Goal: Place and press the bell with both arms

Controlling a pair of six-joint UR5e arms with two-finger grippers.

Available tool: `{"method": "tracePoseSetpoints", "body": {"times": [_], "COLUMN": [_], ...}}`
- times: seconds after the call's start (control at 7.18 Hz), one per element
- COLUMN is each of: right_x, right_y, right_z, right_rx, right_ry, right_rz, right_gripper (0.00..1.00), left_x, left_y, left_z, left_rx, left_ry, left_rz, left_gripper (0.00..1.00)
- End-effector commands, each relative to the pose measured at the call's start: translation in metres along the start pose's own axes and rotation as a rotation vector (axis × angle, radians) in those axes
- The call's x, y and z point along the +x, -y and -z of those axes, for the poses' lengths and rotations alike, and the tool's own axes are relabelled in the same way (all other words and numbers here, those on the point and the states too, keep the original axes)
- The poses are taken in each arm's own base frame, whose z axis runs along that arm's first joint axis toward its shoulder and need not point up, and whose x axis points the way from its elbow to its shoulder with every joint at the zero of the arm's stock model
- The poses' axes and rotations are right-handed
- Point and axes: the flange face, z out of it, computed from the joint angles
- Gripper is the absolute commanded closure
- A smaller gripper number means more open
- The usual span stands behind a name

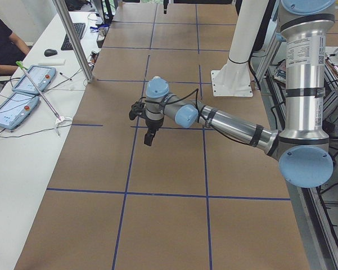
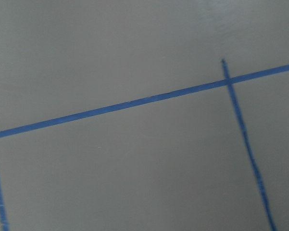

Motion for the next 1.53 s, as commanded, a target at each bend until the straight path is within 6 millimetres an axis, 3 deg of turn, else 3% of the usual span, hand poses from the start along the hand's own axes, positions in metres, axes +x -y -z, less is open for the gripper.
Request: {"method": "tracePoseSetpoints", "body": {"times": [0.0, 0.14, 0.28, 0.56, 0.84, 0.98, 1.25, 1.39], "right_x": [0.089, 0.120, 0.133, 0.156, 0.154, 0.153, 0.155, 0.154], "right_y": [-0.056, -0.076, -0.086, -0.078, -0.077, -0.077, -0.080, -0.081], "right_z": [0.013, 0.010, 0.007, -0.011, 0.002, 0.002, -0.001, -0.003], "right_rx": [-0.009, -0.026, -0.037, -0.064, -0.038, -0.038, -0.046, -0.052], "right_ry": [-0.042, -0.052, -0.056, -0.066, -0.070, -0.070, -0.073, -0.085], "right_rz": [0.102, 0.103, 0.120, 0.143, 0.151, 0.153, 0.148, 0.153], "right_gripper": [0.00, 0.00, 0.00, 0.00, 0.00, 0.00, 0.00, 0.00], "left_x": [-0.096, -0.138, -0.140, -0.145, -0.165, -0.168, -0.164, -0.161], "left_y": [-0.040, -0.058, -0.061, -0.063, -0.114, -0.118, -0.105, -0.090], "left_z": [0.008, 0.005, 0.005, 0.008, 0.026, 0.022, 0.032, 0.035], "left_rx": [-0.042, -0.067, -0.068, -0.169, -0.150, -0.162, -0.155, -0.140], "left_ry": [0.030, -0.032, -0.082, -0.097, -0.082, -0.081, -0.001, 0.003], "left_rz": [-0.050, -0.051, -0.028, 0.095, 0.181, 0.197, 0.261, 0.280], "left_gripper": [0.00, 0.00, 0.00, 0.00, 0.00, 0.00, 0.00, 0.00]}}
